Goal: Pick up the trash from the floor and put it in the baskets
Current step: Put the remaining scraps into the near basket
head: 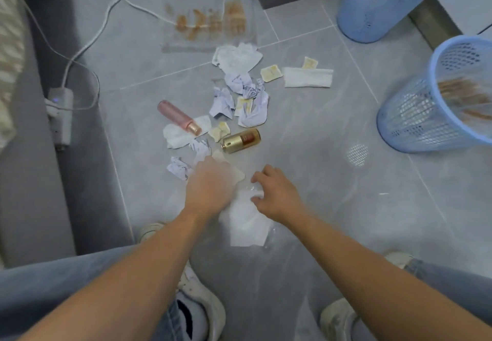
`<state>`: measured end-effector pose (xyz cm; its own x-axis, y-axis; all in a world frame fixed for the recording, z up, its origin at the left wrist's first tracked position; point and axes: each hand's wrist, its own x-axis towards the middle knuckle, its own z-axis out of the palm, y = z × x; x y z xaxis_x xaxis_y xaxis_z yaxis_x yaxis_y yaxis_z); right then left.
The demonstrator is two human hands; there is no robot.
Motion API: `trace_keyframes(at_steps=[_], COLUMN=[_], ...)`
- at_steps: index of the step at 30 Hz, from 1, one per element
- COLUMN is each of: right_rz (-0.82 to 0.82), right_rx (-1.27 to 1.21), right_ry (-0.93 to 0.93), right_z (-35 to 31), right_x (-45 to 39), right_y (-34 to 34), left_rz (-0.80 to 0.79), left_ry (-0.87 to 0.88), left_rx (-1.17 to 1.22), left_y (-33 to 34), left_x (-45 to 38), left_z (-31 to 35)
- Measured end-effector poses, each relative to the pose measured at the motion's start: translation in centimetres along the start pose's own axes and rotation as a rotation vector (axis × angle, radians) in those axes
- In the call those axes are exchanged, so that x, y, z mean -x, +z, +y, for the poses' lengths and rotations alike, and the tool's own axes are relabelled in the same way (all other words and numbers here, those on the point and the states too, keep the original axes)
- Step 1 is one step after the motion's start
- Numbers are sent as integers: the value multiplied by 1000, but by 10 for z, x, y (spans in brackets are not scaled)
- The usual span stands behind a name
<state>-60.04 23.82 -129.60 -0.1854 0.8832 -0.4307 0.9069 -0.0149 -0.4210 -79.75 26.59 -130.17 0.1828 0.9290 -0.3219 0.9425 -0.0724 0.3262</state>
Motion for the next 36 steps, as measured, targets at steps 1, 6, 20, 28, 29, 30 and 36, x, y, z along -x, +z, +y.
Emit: trace_keyframes(at_steps=[1,6,20,28,29,30,36], right_rz=[-20,-125,271,596,654,712,1030], right_rx=[26,192,158,-258,-299,-328,-278], right_ry=[-36,-154,-116,9,40,67,90], right_z=[-1,7,49,66,69,72,120], right_x=[4,27,27,23,24,27,44], right_y=[5,33,-1,-85,-101,-118,-232], left_rz=[-13,-49,39,153,169,181,261], left_ry=[18,31,129,365,406,447,686], left_rx=[-30,-30,80,229,255,273,336], left_y=[3,14,-14,-69,-75,-81,-104], left_x=[-1,-5,-19,-44,-51,-58,-102], left_z=[-2,-8,-2,72,90,111,256])
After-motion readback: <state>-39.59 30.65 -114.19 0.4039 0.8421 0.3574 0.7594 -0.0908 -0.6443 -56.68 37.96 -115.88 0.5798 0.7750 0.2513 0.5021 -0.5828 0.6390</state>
